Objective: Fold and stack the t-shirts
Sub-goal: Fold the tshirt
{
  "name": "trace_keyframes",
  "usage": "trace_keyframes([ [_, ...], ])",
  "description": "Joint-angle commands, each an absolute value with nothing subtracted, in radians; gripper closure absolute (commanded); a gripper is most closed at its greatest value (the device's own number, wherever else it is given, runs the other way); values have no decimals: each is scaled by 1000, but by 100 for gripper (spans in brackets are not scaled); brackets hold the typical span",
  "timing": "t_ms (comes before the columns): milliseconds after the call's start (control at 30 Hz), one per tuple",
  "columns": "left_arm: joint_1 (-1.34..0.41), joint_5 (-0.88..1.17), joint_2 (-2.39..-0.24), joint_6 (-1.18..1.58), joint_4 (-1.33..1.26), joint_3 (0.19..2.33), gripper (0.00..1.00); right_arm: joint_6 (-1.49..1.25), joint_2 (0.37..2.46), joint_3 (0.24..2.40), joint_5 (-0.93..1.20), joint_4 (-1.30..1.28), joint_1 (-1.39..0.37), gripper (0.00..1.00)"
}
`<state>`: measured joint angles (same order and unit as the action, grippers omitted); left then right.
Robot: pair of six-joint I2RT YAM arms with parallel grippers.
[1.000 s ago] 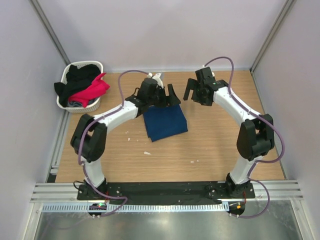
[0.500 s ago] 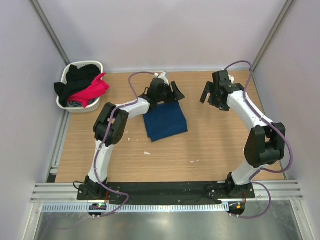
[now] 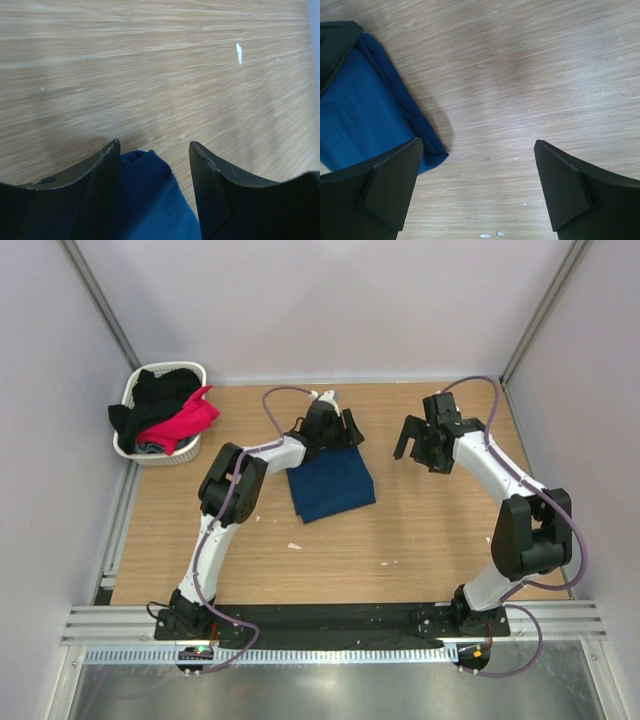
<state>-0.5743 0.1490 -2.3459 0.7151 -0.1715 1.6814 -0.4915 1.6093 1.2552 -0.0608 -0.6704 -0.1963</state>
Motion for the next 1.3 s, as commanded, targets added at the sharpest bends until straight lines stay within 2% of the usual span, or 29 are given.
trace_keyframes([
  [0,-571,85,-2339,599,-150,1739,40,-456,1545,1272,30,-589,-212,0],
  [67,-569,54,-2324,562,-129,1752,38,-442,1554,1288,60,-557,-236,0],
  [200,-543,-26,-2260,462,-89,1773,24,-414,1600,1351,75,-523,-311,0],
  [333,-482,-86,-2123,443,-35,1732,19,-416,1660,1387,173,-421,-362,0],
  [500,-381,-51,-1849,482,38,1536,18,-443,1795,1374,351,-154,-371,3],
  [600,-362,-90,-1687,479,90,1378,18,-457,1909,1419,396,-84,-370,8],
  [633,-362,-106,-1646,477,107,1299,18,-459,1939,1463,400,-87,-370,12],
  [833,-360,-106,-1435,505,132,1083,18,-483,2088,1512,437,46,-371,23],
  [900,-362,-95,-1398,520,133,1022,18,-488,2108,1517,430,72,-371,28],
  [1267,-362,-5,-1324,632,133,919,18,-488,2152,1543,295,7,-371,36],
])
